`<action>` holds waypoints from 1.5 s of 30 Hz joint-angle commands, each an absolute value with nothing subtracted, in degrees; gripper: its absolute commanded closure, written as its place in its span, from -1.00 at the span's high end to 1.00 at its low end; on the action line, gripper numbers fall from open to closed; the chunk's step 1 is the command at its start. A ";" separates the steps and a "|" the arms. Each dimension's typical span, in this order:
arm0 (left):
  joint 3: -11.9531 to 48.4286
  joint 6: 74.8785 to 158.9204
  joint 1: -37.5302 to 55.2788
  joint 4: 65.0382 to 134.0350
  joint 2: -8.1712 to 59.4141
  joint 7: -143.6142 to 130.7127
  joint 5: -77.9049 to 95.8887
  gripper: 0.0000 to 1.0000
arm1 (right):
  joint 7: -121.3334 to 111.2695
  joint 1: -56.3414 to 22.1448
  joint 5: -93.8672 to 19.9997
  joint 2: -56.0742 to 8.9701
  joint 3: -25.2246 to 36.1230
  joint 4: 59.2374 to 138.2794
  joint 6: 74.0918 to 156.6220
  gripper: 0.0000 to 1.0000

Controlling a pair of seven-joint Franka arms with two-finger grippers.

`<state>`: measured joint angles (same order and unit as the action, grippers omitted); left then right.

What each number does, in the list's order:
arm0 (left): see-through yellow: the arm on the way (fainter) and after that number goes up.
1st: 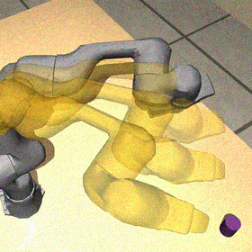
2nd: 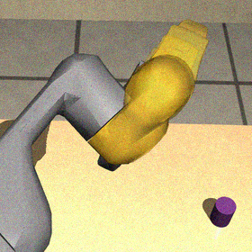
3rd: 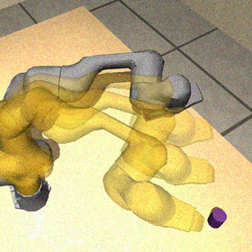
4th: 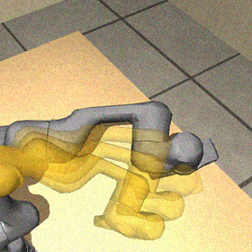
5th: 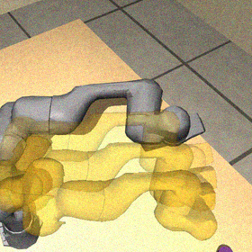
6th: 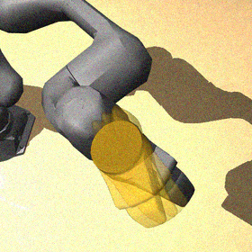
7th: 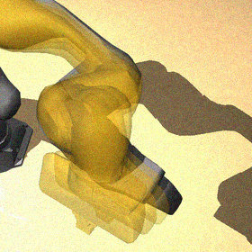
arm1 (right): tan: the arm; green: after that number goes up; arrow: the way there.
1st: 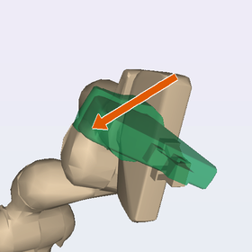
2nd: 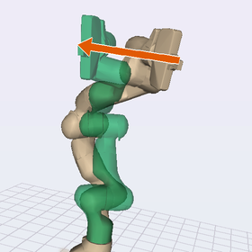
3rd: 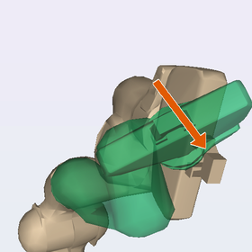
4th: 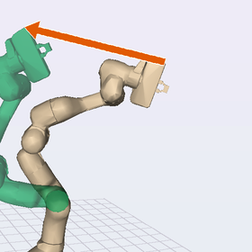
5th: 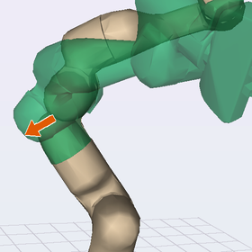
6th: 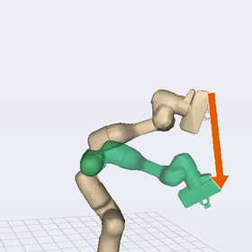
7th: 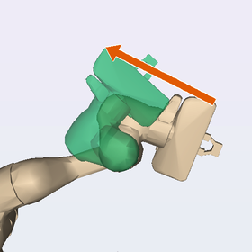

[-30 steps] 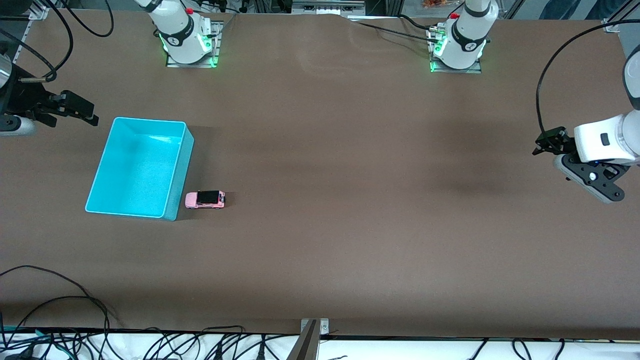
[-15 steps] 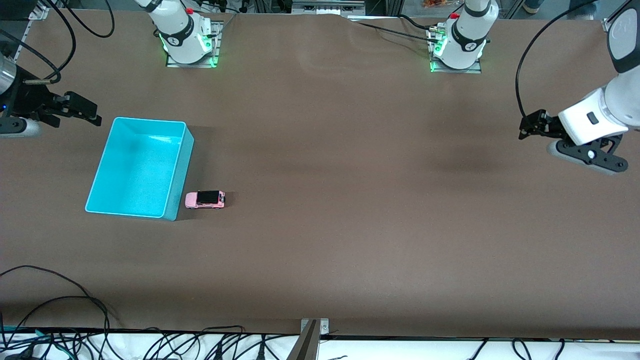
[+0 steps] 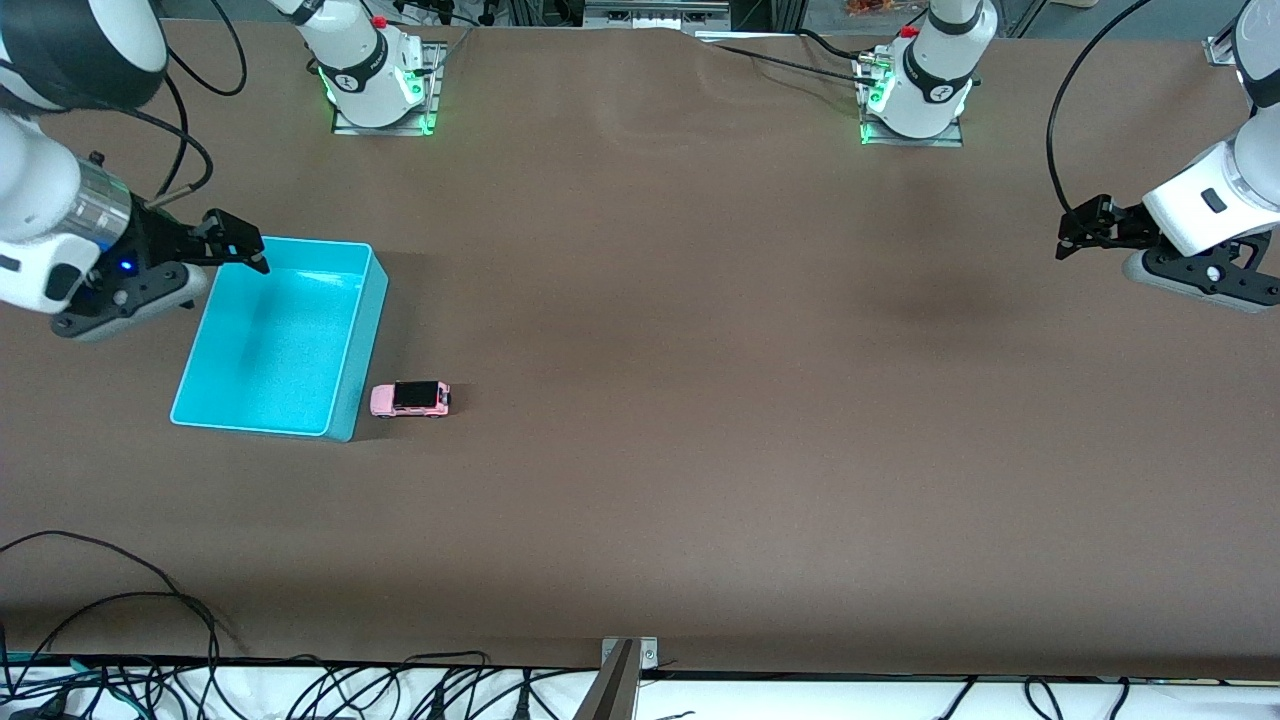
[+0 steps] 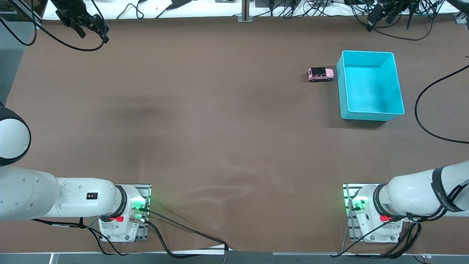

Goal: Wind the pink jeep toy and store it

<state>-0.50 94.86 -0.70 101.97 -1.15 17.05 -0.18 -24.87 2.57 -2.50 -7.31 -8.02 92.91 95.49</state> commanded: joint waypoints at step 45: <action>0.62 94.57 -1.49 95.19 -0.26 6.07 3.25 1.00 | -81.21 -4.83 -2.37 -28.47 -8.70 111.71 139.04 1.00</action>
